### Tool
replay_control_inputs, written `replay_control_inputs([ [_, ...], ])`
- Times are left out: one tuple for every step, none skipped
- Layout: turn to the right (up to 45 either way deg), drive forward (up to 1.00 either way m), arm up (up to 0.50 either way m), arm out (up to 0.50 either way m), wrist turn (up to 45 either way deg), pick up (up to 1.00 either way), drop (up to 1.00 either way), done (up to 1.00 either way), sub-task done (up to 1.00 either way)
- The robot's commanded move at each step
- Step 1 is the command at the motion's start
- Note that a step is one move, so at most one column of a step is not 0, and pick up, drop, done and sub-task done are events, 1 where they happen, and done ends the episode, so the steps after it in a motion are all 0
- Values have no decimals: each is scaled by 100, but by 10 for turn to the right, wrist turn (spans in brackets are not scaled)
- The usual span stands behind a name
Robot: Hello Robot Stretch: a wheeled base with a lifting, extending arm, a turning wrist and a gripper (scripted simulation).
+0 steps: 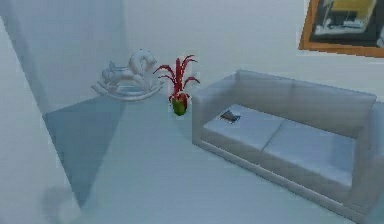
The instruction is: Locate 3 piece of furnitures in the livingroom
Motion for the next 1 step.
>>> replay_control_inputs([
  [-150, 0, 0, 0, 0, 0, 0, 0, 0],
])
